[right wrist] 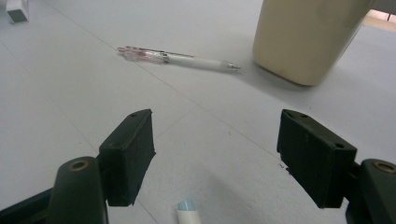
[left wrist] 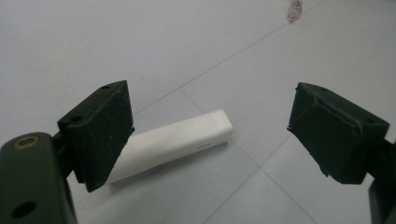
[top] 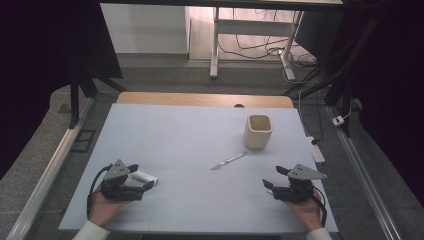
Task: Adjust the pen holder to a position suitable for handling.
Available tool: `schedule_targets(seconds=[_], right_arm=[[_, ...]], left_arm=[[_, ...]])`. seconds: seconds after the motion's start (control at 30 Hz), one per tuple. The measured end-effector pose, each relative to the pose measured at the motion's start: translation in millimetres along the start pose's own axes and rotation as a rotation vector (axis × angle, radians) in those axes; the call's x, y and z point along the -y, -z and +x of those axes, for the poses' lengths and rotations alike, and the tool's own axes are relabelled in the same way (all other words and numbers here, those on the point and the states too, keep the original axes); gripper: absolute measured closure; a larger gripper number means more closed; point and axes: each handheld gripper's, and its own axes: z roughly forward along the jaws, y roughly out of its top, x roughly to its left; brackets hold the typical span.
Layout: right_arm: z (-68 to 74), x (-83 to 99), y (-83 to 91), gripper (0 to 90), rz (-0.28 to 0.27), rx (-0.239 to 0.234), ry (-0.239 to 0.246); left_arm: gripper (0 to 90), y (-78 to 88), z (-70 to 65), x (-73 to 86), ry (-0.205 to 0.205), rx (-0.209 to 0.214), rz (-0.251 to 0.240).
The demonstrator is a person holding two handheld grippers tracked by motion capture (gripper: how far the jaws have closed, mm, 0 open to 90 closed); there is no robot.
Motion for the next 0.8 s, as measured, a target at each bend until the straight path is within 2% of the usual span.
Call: schedule_targets(seconds=[0.6,0.8], right_arm=[[1.5,-0.3,-1.3,28.0,0.011,0.007,0.008],[1.4,-1.9,-2.9,28.3,-0.001,0.001,-0.002]], left_arm=[[13.6,-0.7,-0.9,-0.5,-0.009,0.001,0.002],[13.6,1.1,-1.1,-1.1,-0.003,0.003,-0.007]])
